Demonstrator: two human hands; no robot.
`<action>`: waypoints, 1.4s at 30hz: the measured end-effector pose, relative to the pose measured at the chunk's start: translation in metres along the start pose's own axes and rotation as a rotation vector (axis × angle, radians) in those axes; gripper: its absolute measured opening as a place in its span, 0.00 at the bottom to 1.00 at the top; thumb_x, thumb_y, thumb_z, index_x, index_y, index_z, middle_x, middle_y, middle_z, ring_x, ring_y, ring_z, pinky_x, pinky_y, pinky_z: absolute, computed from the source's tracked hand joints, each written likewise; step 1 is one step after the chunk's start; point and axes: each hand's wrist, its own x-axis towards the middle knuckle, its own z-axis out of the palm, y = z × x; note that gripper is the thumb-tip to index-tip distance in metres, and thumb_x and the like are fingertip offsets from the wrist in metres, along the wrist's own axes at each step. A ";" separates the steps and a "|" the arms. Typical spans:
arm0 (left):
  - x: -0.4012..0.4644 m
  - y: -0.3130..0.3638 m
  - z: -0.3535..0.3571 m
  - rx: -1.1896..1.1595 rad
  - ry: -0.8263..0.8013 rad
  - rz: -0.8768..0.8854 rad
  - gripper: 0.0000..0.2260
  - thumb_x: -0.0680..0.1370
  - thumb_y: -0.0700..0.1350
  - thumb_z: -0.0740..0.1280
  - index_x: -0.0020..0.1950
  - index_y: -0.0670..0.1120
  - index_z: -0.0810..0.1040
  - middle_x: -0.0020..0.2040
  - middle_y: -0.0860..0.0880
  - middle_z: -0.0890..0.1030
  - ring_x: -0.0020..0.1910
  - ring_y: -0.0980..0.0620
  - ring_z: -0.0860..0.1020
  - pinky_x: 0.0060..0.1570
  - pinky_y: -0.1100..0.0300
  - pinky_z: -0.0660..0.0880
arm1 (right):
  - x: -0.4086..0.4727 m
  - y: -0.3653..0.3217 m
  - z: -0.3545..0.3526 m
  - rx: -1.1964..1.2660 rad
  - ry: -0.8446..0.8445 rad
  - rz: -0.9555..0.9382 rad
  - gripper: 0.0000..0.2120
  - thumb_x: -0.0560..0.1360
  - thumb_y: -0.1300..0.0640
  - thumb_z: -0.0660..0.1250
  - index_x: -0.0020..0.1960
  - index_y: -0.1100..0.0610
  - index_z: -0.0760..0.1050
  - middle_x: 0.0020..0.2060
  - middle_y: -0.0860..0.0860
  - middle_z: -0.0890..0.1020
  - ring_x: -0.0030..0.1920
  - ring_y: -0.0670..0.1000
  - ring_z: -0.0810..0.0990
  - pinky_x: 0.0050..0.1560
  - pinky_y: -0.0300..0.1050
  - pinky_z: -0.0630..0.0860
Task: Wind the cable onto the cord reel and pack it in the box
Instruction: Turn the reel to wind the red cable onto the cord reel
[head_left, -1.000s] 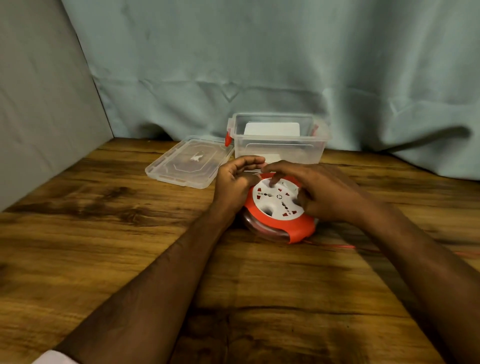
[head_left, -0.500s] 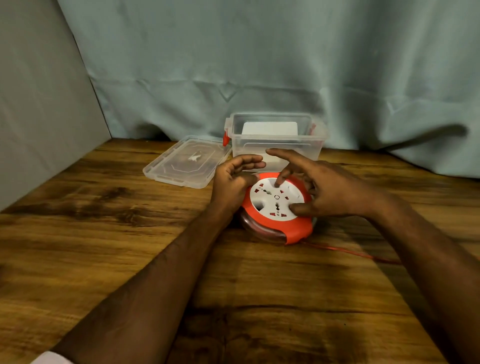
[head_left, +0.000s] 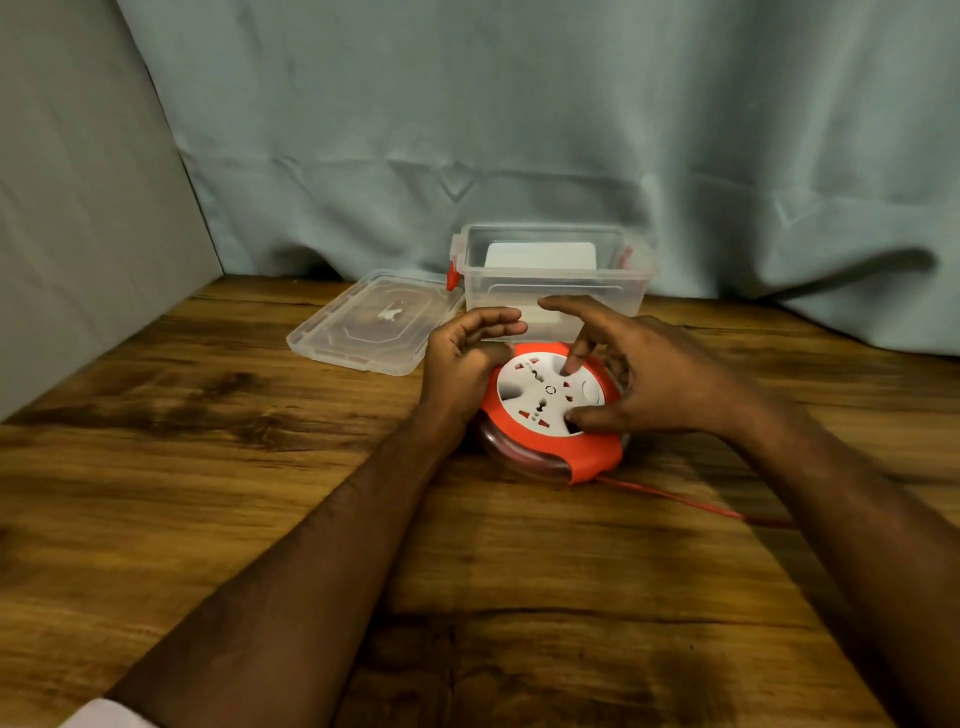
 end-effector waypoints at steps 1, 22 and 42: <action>0.000 0.000 0.000 -0.003 0.002 -0.006 0.17 0.76 0.30 0.65 0.63 0.40 0.80 0.57 0.44 0.85 0.56 0.48 0.84 0.49 0.55 0.83 | 0.000 0.000 0.000 -0.006 -0.001 0.008 0.53 0.64 0.42 0.82 0.77 0.29 0.51 0.54 0.37 0.83 0.54 0.46 0.81 0.52 0.53 0.83; -0.002 0.002 0.001 0.030 0.026 0.011 0.18 0.70 0.36 0.66 0.59 0.42 0.83 0.55 0.45 0.86 0.56 0.46 0.84 0.55 0.45 0.82 | 0.002 -0.009 0.013 -0.020 0.071 -0.123 0.51 0.66 0.66 0.75 0.77 0.35 0.56 0.59 0.35 0.82 0.38 0.38 0.78 0.31 0.39 0.72; 0.007 -0.004 -0.002 -0.069 0.018 -0.098 0.18 0.73 0.28 0.64 0.59 0.41 0.82 0.55 0.45 0.86 0.55 0.47 0.85 0.51 0.52 0.83 | 0.010 0.008 0.001 0.189 -0.093 -0.064 0.46 0.68 0.57 0.82 0.74 0.36 0.58 0.57 0.40 0.83 0.36 0.29 0.77 0.32 0.32 0.72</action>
